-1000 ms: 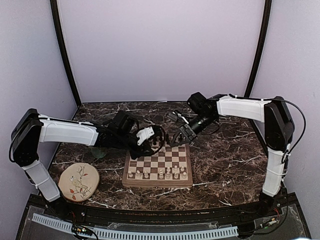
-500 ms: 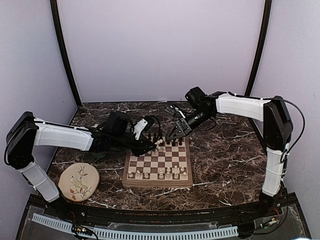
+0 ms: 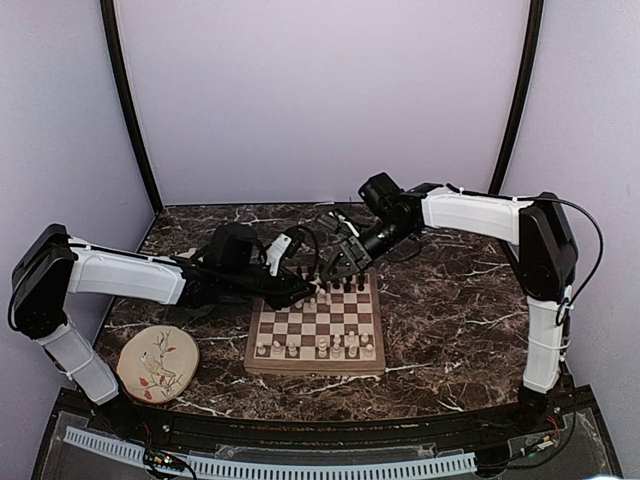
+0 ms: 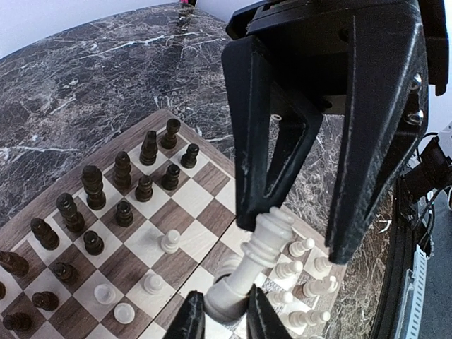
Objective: Set up the chess pieces on the board
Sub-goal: Pass from the left arm to the right, then pick up the pawn from the chess pile.
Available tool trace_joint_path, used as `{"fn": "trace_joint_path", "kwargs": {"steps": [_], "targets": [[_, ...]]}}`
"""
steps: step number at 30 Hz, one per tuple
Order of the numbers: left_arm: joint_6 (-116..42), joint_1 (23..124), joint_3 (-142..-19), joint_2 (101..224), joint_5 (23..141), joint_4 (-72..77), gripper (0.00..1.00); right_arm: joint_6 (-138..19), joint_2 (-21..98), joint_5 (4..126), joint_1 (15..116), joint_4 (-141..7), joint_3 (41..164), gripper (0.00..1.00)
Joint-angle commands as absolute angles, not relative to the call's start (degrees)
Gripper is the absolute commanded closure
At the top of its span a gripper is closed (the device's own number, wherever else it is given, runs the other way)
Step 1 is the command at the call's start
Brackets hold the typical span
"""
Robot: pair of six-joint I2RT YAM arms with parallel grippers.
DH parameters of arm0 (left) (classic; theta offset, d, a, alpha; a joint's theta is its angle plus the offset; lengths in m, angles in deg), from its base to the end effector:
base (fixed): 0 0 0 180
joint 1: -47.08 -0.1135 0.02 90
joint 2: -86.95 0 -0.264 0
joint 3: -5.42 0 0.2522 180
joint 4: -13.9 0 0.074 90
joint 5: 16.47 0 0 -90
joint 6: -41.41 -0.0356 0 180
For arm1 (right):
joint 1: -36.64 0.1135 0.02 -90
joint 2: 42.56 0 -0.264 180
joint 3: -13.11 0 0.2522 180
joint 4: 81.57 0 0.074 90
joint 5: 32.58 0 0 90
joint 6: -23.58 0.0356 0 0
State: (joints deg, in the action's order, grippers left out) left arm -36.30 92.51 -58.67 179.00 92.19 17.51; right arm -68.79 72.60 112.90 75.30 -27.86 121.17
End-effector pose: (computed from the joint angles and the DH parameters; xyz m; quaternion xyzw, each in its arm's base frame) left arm 0.2378 -0.2576 0.2147 0.3207 0.7697 -0.3775 0.4027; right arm 0.3162 0.2905 0.2391 -0.4100 0.7611 0.4975 0.0717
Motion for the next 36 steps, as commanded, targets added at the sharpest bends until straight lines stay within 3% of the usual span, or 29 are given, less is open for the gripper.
{"fn": "trace_joint_path", "kwargs": {"steps": [1, 8, 18, 26, 36], "targets": [[-34.85, 92.45, -57.47, 176.54, 93.36, 19.65, 0.80, -67.86, 74.37, 112.73, 75.74, -29.33, 123.57, 0.65], [-34.36, 92.44, -57.39, 176.41, 93.14, 20.00, 0.80, -67.74, 74.26, 112.27, 76.40, -29.71, 123.14, 0.72], [-34.43, 92.43, -57.23, 176.69, 93.02, 20.71, 0.79, -67.39, 74.59, 112.21, 76.55, -30.28, 123.48, 0.90], [-34.55, 92.47, -48.84, 172.96, 89.82, 30.99, 0.45, -66.00, 72.77, 118.43, 75.29, -31.76, 122.84, 0.97], [-34.43, 92.88, -42.02, 176.48, 91.92, 55.23, 0.45, -62.51, 70.01, 125.49, 75.05, -36.60, 118.86, 0.97]]}}
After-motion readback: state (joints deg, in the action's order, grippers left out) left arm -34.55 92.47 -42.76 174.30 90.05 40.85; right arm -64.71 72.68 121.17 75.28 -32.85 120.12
